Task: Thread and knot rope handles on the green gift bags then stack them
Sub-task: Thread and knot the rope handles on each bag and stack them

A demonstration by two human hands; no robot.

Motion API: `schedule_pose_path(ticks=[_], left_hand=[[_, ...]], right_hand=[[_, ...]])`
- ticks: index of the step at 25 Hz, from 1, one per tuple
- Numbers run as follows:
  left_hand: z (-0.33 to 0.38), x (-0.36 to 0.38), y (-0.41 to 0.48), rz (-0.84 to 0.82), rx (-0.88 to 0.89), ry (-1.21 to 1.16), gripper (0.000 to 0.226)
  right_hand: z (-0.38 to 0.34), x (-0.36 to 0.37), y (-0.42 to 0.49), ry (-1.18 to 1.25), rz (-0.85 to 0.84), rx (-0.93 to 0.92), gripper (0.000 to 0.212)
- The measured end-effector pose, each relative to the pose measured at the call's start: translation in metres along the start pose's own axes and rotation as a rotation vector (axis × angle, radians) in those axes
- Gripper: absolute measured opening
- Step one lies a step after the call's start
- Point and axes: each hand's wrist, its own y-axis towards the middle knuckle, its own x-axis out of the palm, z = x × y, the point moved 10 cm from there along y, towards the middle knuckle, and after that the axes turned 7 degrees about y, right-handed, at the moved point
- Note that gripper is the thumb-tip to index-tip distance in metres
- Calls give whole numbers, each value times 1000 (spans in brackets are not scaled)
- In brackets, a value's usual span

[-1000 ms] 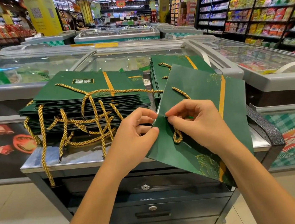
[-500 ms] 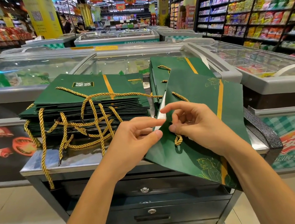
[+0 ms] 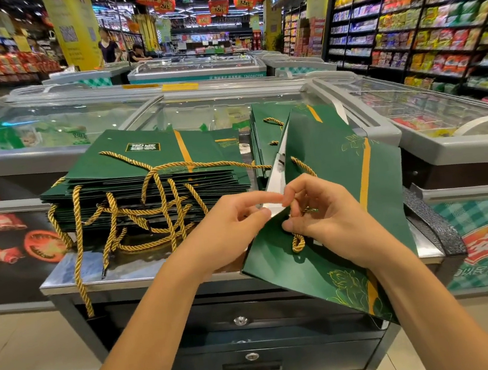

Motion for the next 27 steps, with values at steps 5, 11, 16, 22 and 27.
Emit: schedule_pose_path(ticks=[5,11,16,22,27], left_hand=[[-5,6,3,-126,-79,-114,30],[-10,7,16,-114,-59,-54,16],[-10,5,20,-66,-29,-53,10],[-13,7,17,-56,16,-64,9],[-17,-7,13,70,-53,-287,7]], right_hand=[[6,2,1,38,-29,18,30],[5,5,2,46,-58,14,31],[3,5,2,34,-51,3,32],[2,7,0,-17,-19,-46,42],[-3,3,-1,-89,30,-91,37]])
